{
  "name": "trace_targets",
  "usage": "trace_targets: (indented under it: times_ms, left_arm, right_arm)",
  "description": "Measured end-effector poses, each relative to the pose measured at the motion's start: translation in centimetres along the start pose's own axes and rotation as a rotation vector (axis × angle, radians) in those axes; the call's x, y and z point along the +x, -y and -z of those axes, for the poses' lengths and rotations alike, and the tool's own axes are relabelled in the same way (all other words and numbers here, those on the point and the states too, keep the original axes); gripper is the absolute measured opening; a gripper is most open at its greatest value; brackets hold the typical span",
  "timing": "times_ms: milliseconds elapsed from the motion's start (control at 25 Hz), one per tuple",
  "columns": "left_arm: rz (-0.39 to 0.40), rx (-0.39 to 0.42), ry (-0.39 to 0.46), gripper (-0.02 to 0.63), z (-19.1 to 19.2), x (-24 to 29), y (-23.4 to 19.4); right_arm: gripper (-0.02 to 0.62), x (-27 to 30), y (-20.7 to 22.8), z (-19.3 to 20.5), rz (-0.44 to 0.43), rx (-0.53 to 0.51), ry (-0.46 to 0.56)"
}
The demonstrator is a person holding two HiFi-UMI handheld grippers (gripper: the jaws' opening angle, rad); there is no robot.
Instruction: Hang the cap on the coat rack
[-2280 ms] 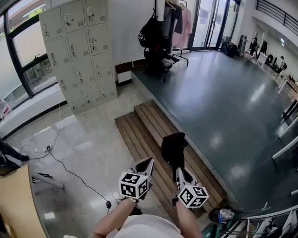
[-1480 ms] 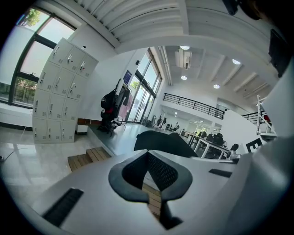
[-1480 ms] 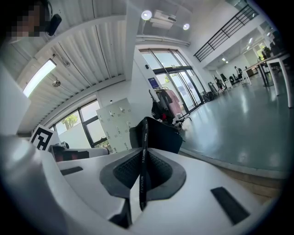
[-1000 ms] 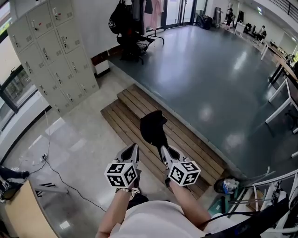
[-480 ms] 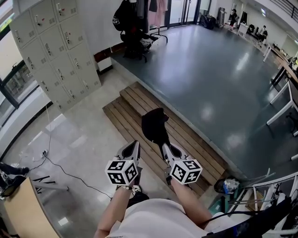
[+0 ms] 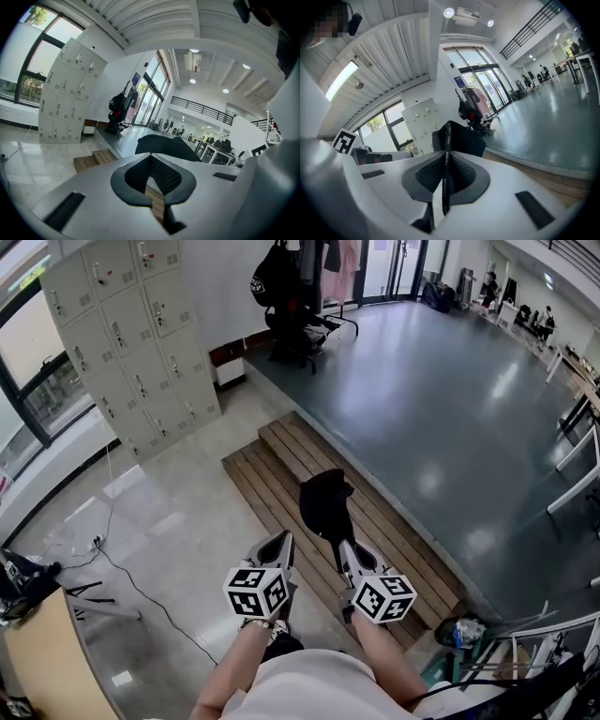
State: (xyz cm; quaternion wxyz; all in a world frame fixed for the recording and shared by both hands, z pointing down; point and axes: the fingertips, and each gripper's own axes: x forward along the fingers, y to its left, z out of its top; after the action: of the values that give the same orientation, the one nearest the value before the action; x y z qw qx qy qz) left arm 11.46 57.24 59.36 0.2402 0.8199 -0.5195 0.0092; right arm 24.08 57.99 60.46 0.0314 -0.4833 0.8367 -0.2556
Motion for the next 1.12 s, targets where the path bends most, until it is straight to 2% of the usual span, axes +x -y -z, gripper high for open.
trace_targets:
  times_ms: [240,520,1120]
  left_arm:
    - [-0.004,-0.01,0.029,0.003,-0.7,-0.7,-0.8]
    - [-0.003,-0.007,0.022,0.003,-0.7,-1.0,-1.8]
    - [0.061,0.01,0.027,0.003,-2.7,0.0,-3.7]
  right_arm:
    - [0.018,0.7,-0.7,0.2,-0.009,-0.003,-0.003]
    - [0.017,1.5,-1.6,0.7,-0.015,0.005,-0.006]
    - [0.018,3.7,-2.9,0.1,0.022,0.005,0.036]
